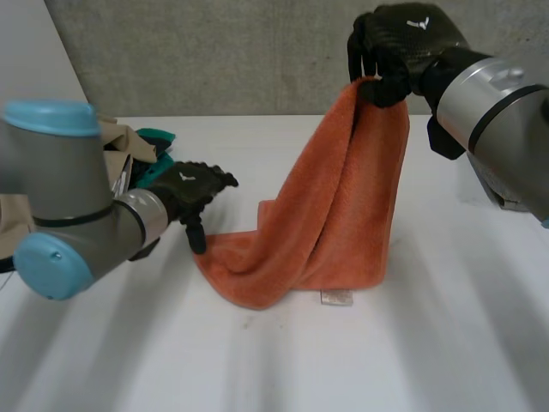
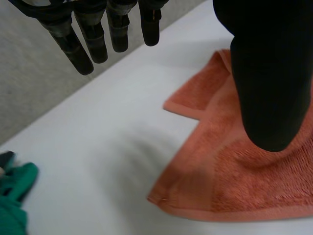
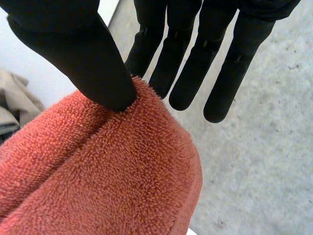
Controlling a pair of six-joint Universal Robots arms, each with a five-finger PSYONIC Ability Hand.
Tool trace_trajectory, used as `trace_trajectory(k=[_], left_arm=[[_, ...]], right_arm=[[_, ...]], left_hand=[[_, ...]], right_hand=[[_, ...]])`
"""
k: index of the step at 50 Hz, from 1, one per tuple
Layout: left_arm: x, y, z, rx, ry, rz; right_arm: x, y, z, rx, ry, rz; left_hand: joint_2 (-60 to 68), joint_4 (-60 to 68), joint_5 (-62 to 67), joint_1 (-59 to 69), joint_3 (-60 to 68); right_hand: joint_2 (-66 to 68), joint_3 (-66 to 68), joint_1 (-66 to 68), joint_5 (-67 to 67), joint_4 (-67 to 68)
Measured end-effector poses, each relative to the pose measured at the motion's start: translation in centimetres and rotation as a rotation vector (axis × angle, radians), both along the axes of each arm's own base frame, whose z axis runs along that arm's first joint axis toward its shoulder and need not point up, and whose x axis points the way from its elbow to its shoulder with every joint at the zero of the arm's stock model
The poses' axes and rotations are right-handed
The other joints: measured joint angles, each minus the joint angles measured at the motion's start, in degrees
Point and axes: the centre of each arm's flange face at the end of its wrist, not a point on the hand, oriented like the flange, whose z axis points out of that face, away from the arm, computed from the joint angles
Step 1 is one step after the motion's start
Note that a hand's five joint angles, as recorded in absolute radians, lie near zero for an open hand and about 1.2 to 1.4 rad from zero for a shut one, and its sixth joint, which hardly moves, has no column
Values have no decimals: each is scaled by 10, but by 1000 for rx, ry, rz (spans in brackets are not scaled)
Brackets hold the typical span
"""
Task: Fold the laundry.
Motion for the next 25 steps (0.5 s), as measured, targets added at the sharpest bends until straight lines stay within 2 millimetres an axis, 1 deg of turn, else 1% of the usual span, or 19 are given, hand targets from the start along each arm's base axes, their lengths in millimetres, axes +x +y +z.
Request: trace_trajectory(k=[3,7,8,10,11,12,13,14,18,20,23,25], left_arm=[[-8,1,-12,35,9,-17],[-27,9,-31,108,27,-64],[-32,12,-35,126,28,-77],[-41,18,-43,160,24,-100],[-45,21,-46,172,21,-107],[-48,23,-48,182,18,-114],[-49,24,-49,187,15,-115],[-51,25,-49,192,12,-115],[-47,25,-33,175,10,-83],[-41,25,-18,155,14,-56],[-30,28,7,121,32,-27],[-19,37,38,79,63,-13]], right_arm=[[0,9,10,-5,-25,12],[-3,19,22,-14,-50,19],[-3,19,22,-15,-51,19],[-6,20,25,-16,-54,14],[-8,20,26,-16,-55,9],[-10,18,27,-15,-54,2],[-11,17,27,-15,-54,-2],[-13,15,27,-14,-53,-11],[-26,-2,26,-16,-50,-62],[-34,-13,26,-21,-49,-90],[-43,-31,26,-38,-48,-129],[-49,-51,26,-64,-47,-158]], left_hand=[[0,0,0,0,0],[10,11,6,15,10],[58,61,49,76,56],[218,223,208,249,216],[308,313,297,370,304],[432,424,407,476,426],[471,465,448,511,456],[530,534,514,556,524],[568,571,533,556,560],[568,571,533,556,561],[568,571,533,556,561],[568,571,533,556,561]], right_hand=[[0,0,0,0,0],[0,0,0,0,0],[0,1,0,0,0],[0,4,0,0,0],[0,5,0,0,0],[0,5,0,0,0],[0,5,0,0,0],[0,5,0,0,0],[0,5,0,0,0],[0,5,0,0,0],[0,5,0,0,1],[0,5,0,0,1]])
